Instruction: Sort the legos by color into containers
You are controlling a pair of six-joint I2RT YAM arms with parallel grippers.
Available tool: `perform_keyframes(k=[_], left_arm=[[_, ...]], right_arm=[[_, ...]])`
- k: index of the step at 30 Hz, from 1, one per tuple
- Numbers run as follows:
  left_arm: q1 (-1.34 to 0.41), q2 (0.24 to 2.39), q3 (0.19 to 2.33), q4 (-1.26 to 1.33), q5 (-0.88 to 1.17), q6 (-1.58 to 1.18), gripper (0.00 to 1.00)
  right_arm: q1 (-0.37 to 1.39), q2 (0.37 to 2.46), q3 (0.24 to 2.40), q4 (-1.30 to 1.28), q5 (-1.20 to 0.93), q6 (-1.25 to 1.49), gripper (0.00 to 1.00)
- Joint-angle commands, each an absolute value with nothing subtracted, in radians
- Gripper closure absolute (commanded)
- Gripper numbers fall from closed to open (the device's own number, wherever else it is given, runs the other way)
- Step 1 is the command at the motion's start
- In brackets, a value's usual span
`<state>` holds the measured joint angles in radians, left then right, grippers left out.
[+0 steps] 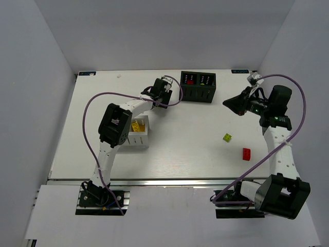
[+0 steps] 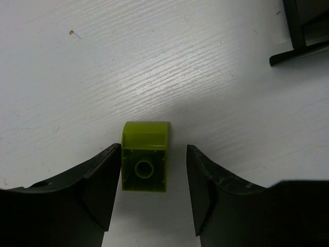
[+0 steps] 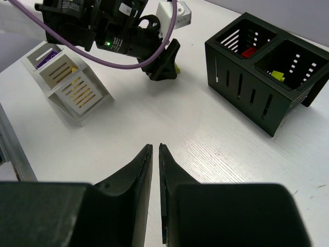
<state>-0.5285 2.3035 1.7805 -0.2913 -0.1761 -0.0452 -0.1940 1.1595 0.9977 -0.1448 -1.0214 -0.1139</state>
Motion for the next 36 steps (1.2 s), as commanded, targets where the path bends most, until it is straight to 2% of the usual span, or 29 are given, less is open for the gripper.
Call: perform_keyframes(k=[1,4,5,7,8,12,16,17,19,20,24,27,36], left_arm=[[-0.526,2.296,1.807,-0.302,-0.183,-0.048,0.37],[-0.526,2.295,1.809,-0.310,-0.179,-0.049,0.46],[-0.526,2.292,1.809,-0.308,-0.178,-0.051,0.57],[-0.526,2.269,1.807,-0.305,-0.175,-0.058,0.70],[-0.526,2.255,1.798,-0.301,-0.176,-0.058,0.81],[-0.537,2.100,1.679,-0.176,-0.253,-0.069,0.93],[-0.537,1.873,1.455,0.104,-0.114,-0.039,0.98],[-0.537,1.797,1.406,0.229,0.041,-0.022,0.98],[-0.546,1.760,1.325,0.311,0.154,-0.017,0.98],[-0.546,1.763,1.331,0.328,0.276,-0.024,0.98],[-0.546,1.912,1.520,0.312,0.553,-0.109,0.98],[-0.555,2.027,1.663,0.394,0.632,-0.239,0.98],[-0.612,2.333,2.100,0.439,0.586,-0.318,0.95]], right_arm=[[-0.221,1.126,0.976,-0.084,-1.077,-0.092,0.85],[-0.239,1.120,0.970,-0.080,-1.097,-0.084,0.85],[-0.245,1.117,0.966,-0.078,-1.106,-0.083,0.85],[-0.255,1.114,0.963,-0.071,-1.112,-0.078,0.85],[-0.265,1.109,0.959,-0.069,-1.118,-0.077,0.85],[-0.284,1.094,0.948,-0.084,-1.109,-0.098,0.92],[-0.304,1.085,0.931,-0.092,-1.037,-0.109,1.00],[-0.305,1.085,0.928,-0.091,-0.984,-0.100,1.00],[-0.314,1.085,0.927,-0.090,-0.922,-0.094,1.00],[-0.318,1.083,0.923,-0.084,-0.905,-0.091,1.00],[-0.339,1.075,0.900,-0.061,-0.852,-0.074,1.00],[-0.351,1.062,0.894,-0.058,-0.808,-0.067,1.00],[-0.396,1.045,0.864,-0.034,-0.865,-0.051,1.00]])
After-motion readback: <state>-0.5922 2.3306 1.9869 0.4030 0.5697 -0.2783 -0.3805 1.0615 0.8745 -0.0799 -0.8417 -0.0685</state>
